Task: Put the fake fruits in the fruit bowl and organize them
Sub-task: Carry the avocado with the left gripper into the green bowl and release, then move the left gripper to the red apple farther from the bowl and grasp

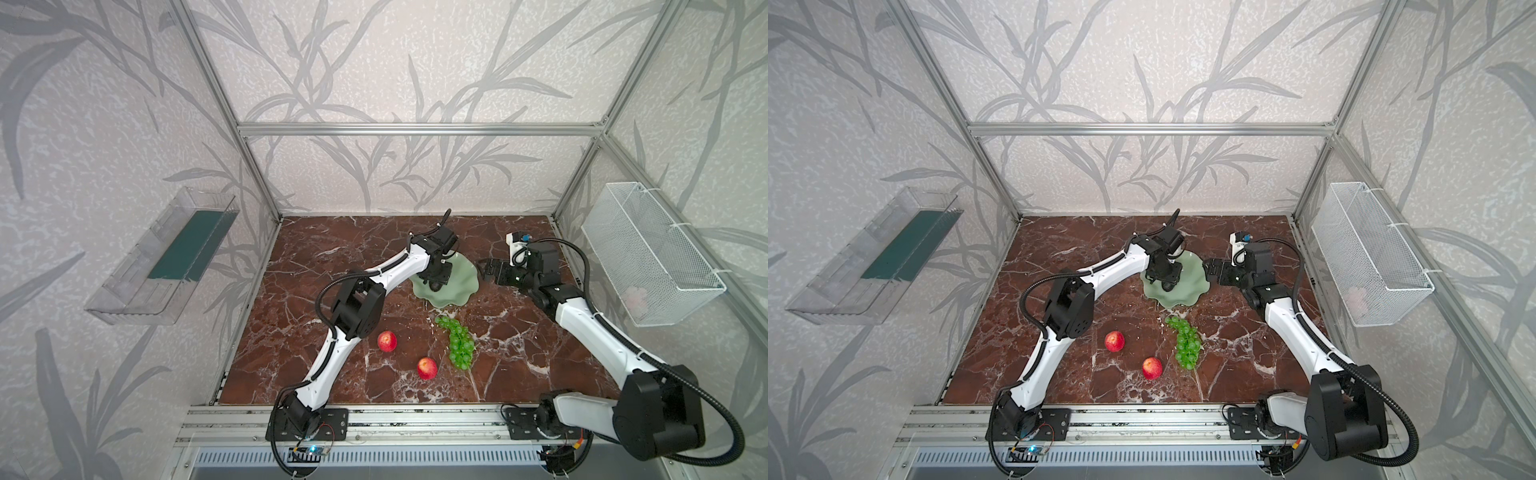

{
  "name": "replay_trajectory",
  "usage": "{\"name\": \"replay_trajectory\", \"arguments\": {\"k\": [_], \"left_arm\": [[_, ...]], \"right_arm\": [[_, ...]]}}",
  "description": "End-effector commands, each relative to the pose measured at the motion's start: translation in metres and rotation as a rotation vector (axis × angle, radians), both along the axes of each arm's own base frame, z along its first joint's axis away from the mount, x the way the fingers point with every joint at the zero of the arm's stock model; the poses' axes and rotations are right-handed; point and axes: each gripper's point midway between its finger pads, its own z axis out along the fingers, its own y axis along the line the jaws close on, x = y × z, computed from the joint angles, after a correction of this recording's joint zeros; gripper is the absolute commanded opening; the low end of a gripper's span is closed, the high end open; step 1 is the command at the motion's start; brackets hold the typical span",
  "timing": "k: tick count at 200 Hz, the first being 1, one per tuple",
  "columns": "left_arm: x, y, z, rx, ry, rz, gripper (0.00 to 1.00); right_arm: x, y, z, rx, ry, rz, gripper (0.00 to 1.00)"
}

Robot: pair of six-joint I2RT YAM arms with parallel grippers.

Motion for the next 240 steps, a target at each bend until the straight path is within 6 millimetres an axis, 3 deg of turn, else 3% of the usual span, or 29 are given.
{"name": "replay_trajectory", "arguments": {"k": [1, 46, 67, 100, 144, 168, 186, 208, 240], "left_arm": [[0.000, 0.004, 0.001, 0.008, 0.019, 0.024, 0.52], [-0.001, 0.003, 0.009, -0.011, 0.024, 0.036, 0.70], [0.000, 0.002, 0.023, -0.031, -0.001, 0.046, 0.85], [0.002, 0.010, 0.063, -0.058, -0.054, 0.089, 0.90], [-0.022, 0.060, 0.149, -0.082, -0.227, 0.166, 0.90], [-0.053, 0.098, 0.171, -0.059, -0.282, 0.182, 0.90], [-0.084, 0.125, 0.165, -0.045, -0.286, 0.183, 0.91], [-0.122, 0.155, 0.142, -0.026, -0.244, 0.197, 0.93], [-0.169, 0.172, 0.106, -0.100, -0.146, 0.222, 0.95]], "right_arm": [[-0.003, 0.000, 0.009, 0.008, -0.025, 0.005, 0.99], [-0.004, -0.002, 0.014, 0.006, -0.036, 0.003, 0.99], [-0.004, -0.002, 0.015, 0.004, -0.039, 0.001, 0.99], [-0.005, -0.003, 0.016, 0.004, -0.042, -0.001, 0.99], [-0.003, -0.004, 0.017, 0.007, -0.056, -0.008, 0.99], [0.000, -0.002, 0.014, 0.020, -0.047, -0.004, 0.99], [0.003, 0.000, 0.011, 0.039, -0.043, -0.007, 0.99], [0.005, 0.000, 0.012, 0.046, -0.052, -0.012, 0.99], [0.007, -0.001, 0.015, 0.046, -0.062, -0.018, 0.99]]}}
